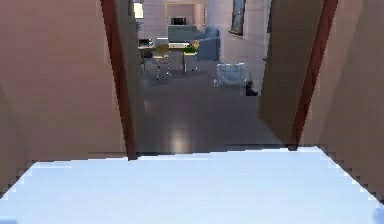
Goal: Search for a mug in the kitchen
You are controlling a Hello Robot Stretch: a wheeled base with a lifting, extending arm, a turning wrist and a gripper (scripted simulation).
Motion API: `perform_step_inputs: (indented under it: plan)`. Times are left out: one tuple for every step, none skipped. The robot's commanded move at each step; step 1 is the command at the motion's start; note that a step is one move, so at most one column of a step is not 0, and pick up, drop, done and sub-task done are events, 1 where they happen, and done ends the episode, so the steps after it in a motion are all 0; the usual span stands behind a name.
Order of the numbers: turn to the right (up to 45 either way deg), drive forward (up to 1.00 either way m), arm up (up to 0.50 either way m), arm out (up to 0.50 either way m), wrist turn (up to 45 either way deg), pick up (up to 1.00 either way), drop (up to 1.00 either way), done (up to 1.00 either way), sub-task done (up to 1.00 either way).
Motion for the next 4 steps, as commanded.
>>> perform_step_inputs:
  plan:
    - [0.0, 1.00, 0.00, 0.00, 0.0, 0.00, 0.00, 0.00, 0.00]
    - [0.0, 1.00, 0.00, 0.00, 0.0, 0.00, 0.00, 0.00, 0.00]
    - [0.0, 1.00, 0.00, 0.00, 0.0, 0.00, 0.00, 0.00, 0.00]
    - [0.0, 1.00, 0.00, 0.00, 0.0, 0.00, 0.00, 0.00, 0.00]
